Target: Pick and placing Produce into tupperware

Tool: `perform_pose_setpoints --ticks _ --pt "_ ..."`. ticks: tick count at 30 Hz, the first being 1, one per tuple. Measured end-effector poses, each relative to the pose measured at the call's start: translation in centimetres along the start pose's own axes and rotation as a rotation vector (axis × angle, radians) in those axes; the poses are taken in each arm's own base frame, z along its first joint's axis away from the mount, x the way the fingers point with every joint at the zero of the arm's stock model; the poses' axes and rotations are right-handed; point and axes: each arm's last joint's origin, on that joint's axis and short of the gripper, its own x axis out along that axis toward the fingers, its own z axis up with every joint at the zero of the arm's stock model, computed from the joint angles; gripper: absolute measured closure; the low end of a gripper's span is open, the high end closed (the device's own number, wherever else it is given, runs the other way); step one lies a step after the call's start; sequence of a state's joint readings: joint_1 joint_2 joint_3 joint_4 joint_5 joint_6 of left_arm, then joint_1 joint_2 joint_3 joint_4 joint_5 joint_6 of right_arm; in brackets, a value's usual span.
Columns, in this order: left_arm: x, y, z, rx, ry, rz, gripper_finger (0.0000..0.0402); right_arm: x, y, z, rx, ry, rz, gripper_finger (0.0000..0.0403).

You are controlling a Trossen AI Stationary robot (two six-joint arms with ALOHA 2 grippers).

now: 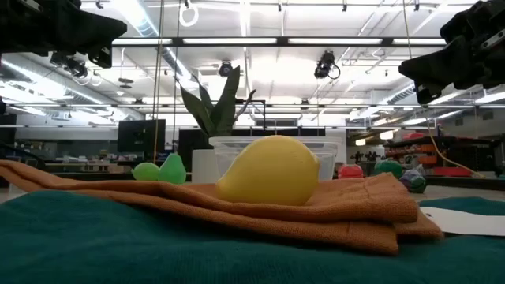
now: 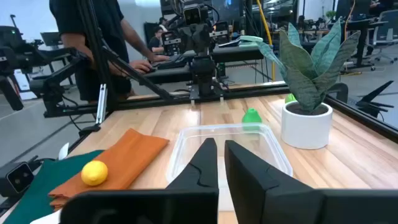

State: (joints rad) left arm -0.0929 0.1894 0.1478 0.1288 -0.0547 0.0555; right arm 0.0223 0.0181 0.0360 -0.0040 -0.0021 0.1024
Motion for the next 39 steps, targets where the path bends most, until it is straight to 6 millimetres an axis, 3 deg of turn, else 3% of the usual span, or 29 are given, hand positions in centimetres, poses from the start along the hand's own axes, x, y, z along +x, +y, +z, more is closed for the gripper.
perform_pose_setpoints --ticks 39 --pt "0.00 0.00 0.00 0.000 0.000 0.000 0.0368 0.00 0.00 0.00 0.000 0.000 0.000 0.0403"
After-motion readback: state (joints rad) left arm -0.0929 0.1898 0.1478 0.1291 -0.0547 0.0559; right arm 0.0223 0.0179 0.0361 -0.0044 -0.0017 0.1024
